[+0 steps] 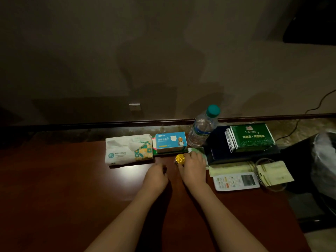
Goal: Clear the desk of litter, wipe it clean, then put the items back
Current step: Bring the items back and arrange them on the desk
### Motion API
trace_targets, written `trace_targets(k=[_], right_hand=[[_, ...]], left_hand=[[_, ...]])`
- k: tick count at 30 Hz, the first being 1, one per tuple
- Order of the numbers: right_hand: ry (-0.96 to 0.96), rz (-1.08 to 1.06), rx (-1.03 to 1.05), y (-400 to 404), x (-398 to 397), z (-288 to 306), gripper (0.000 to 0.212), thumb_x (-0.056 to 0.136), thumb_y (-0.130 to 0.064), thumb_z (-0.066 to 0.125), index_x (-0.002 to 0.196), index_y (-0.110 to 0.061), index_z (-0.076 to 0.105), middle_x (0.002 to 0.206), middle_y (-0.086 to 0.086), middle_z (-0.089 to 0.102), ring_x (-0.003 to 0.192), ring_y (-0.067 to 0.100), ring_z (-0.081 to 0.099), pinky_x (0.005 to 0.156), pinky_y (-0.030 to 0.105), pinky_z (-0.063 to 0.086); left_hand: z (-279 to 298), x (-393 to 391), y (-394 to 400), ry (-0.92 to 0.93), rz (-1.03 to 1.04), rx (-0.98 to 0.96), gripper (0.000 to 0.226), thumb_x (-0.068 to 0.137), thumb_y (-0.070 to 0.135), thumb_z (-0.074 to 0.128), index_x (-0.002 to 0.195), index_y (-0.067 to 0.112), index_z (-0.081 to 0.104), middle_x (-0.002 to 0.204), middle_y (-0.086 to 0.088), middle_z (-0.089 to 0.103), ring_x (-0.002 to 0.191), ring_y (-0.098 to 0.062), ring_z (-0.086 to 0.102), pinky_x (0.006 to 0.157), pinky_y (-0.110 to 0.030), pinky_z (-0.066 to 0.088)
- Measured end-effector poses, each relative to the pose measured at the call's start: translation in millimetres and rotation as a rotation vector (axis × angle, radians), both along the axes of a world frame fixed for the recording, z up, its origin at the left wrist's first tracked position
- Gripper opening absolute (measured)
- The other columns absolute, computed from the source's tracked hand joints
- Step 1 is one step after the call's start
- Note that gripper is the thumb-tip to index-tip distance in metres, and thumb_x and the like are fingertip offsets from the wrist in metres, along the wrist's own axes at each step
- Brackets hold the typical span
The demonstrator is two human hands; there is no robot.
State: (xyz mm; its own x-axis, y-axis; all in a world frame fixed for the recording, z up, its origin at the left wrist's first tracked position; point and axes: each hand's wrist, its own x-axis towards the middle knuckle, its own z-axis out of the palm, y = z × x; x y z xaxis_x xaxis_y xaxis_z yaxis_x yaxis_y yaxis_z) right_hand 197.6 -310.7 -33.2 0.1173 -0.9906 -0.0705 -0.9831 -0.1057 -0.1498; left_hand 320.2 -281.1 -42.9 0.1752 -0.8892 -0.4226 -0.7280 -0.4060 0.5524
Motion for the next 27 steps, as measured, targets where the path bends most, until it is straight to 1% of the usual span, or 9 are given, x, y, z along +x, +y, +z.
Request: trace_targets(k=[4, 6, 8, 10, 13, 16, 19, 24, 27], right_hand=[[-0.011, 0.000, 0.019, -1, -6, -2, 0.045, 0.046, -0.029, 0.093, 0.079, -0.008, 0.071, 0.076, 0.011, 0.065, 0.074, 0.029, 0.064, 0.064, 0.040, 0.054], [-0.033, -0.015, 0.027, 1, -11, -4, 0.043, 0.050, -0.027, 0.092, 0.082, -0.007, 0.071, 0.079, 0.011, 0.065, 0.078, 0.029, 0.064, 0.066, 0.041, 0.054], [-0.076, -0.033, 0.052, 6, -15, 0, 0.039, 0.062, -0.026, 0.087, 0.091, -0.005, 0.070, 0.089, 0.013, 0.065, 0.088, 0.032, 0.063, 0.073, 0.043, 0.052], [-0.139, -0.046, 0.066, 15, -17, 11, 0.038, 0.078, -0.025, 0.075, 0.106, -0.002, 0.065, 0.106, 0.017, 0.062, 0.105, 0.036, 0.056, 0.086, 0.046, 0.045], [-0.150, -0.016, 0.104, 33, -19, 33, 0.041, 0.093, -0.030, 0.054, 0.126, -0.006, 0.053, 0.126, 0.013, 0.053, 0.121, 0.030, 0.043, 0.099, 0.039, 0.034], [-0.165, -0.002, 0.113, 55, -21, 56, 0.042, 0.096, -0.034, 0.048, 0.132, -0.013, 0.047, 0.132, 0.007, 0.048, 0.125, 0.025, 0.038, 0.101, 0.034, 0.030], [-0.170, -0.007, 0.109, 78, -23, 74, 0.042, 0.096, -0.036, 0.049, 0.132, -0.015, 0.045, 0.134, 0.005, 0.046, 0.127, 0.023, 0.035, 0.103, 0.033, 0.030], [-0.174, -0.098, 0.064, 136, -22, 99, 0.043, 0.095, -0.039, 0.050, 0.133, -0.018, 0.044, 0.135, 0.002, 0.045, 0.128, 0.020, 0.035, 0.104, 0.032, 0.030], [-0.201, -0.180, 0.023, 179, -20, 110, 0.042, 0.095, -0.039, 0.050, 0.133, -0.021, 0.044, 0.134, -0.003, 0.045, 0.128, 0.017, 0.035, 0.104, 0.029, 0.030]], left_hand=[[4, -4, -2, -0.020, -0.016, -0.003, 0.031, 0.093, 0.012, 0.051, 0.123, 0.009, 0.058, 0.123, -0.010, 0.060, 0.113, -0.023, 0.055, 0.087, -0.025, 0.040], [9, -5, 0, -0.026, -0.015, 0.003, 0.031, 0.093, 0.013, 0.052, 0.123, 0.010, 0.058, 0.123, -0.009, 0.060, 0.113, -0.023, 0.055, 0.086, -0.024, 0.040], [18, -5, 2, -0.026, -0.014, 0.009, 0.031, 0.092, 0.015, 0.052, 0.123, 0.011, 0.058, 0.122, -0.008, 0.060, 0.112, -0.022, 0.056, 0.087, -0.025, 0.041], [29, -4, 6, -0.030, -0.021, 0.001, 0.034, 0.091, 0.015, 0.054, 0.124, 0.011, 0.057, 0.123, -0.008, 0.060, 0.112, -0.021, 0.056, 0.089, -0.027, 0.043], [52, -3, 16, -0.045, -0.051, -0.042, 0.038, 0.089, 0.014, 0.055, 0.127, 0.010, 0.054, 0.123, -0.007, 0.060, 0.111, -0.020, 0.055, 0.088, -0.026, 0.042], [76, -4, 28, -0.053, -0.100, -0.106, 0.037, 0.089, 0.013, 0.054, 0.125, 0.011, 0.056, 0.121, -0.006, 0.060, 0.110, -0.021, 0.056, 0.085, -0.025, 0.042], [94, -6, 45, -0.079, -0.169, -0.167, 0.035, 0.089, 0.013, 0.052, 0.124, 0.013, 0.057, 0.120, -0.006, 0.061, 0.108, -0.021, 0.057, 0.086, -0.028, 0.044], [114, -4, 94, -0.102, -0.317, -0.213, 0.033, 0.087, 0.013, 0.051, 0.118, 0.011, 0.059, 0.115, -0.007, 0.063, 0.106, -0.022, 0.057, 0.085, -0.030, 0.046], [118, 1, 128, -0.098, -0.405, -0.220, 0.032, 0.087, 0.014, 0.050, 0.117, 0.013, 0.059, 0.114, -0.005, 0.062, 0.105, -0.021, 0.057, 0.083, -0.028, 0.043]])
